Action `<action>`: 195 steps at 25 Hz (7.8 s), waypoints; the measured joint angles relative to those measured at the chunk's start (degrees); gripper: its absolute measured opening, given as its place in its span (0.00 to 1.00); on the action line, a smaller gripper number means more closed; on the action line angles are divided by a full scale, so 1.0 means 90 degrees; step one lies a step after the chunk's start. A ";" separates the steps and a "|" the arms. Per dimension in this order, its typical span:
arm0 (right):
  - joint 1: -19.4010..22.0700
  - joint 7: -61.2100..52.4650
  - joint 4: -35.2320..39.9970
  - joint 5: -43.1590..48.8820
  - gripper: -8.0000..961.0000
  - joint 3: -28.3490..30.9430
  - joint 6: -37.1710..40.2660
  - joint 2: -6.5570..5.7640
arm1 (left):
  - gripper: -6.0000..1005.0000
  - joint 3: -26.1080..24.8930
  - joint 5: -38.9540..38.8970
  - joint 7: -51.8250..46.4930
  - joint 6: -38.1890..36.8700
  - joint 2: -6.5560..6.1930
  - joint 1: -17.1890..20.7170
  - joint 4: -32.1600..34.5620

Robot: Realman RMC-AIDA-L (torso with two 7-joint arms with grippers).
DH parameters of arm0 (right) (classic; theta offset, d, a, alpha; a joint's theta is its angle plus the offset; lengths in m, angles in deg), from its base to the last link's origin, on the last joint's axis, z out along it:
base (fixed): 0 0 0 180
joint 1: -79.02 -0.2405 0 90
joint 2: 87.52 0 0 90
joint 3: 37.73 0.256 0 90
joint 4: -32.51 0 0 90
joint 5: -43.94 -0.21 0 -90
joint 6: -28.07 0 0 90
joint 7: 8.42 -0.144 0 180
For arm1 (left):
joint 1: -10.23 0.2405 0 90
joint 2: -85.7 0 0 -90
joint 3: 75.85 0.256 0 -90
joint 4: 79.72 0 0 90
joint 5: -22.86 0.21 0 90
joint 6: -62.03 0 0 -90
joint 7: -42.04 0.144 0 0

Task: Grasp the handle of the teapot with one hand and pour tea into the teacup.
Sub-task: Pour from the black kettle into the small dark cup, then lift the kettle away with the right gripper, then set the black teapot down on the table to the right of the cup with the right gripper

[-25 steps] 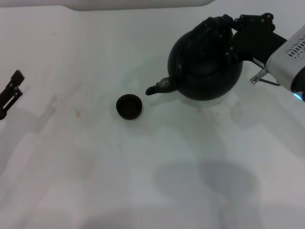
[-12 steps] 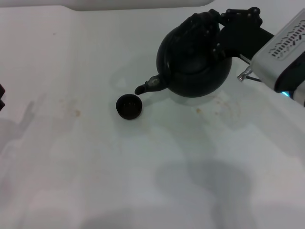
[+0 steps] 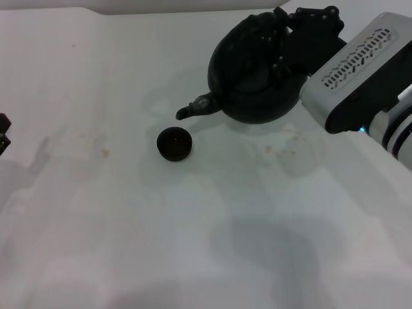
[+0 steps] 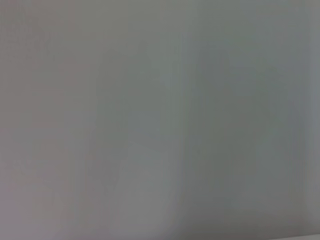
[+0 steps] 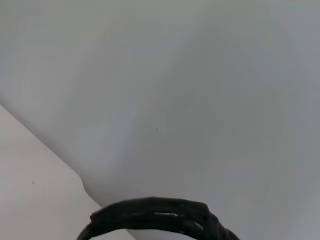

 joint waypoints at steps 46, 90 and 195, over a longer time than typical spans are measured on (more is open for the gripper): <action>-0.0527 0.0642 0.0404 -0.0055 0.12 -0.1641 0.2187 0.0050 | 0.77 0.0022 -0.0001 -0.0004 -0.0066 0.0000 -0.0191 0.0000; -0.0766 0.0817 0.0616 -0.0004 0.12 -0.1908 0.2753 0.0045 | 0.77 0.0022 0.0009 0.0000 -0.0242 0.0000 -0.0318 -0.0001; 0.0372 0.0731 0.1239 -0.0605 0.32 0.2654 -0.3773 -0.0030 | 0.76 0.0022 0.0009 0.0000 -0.0681 -0.0026 -0.0608 -0.0027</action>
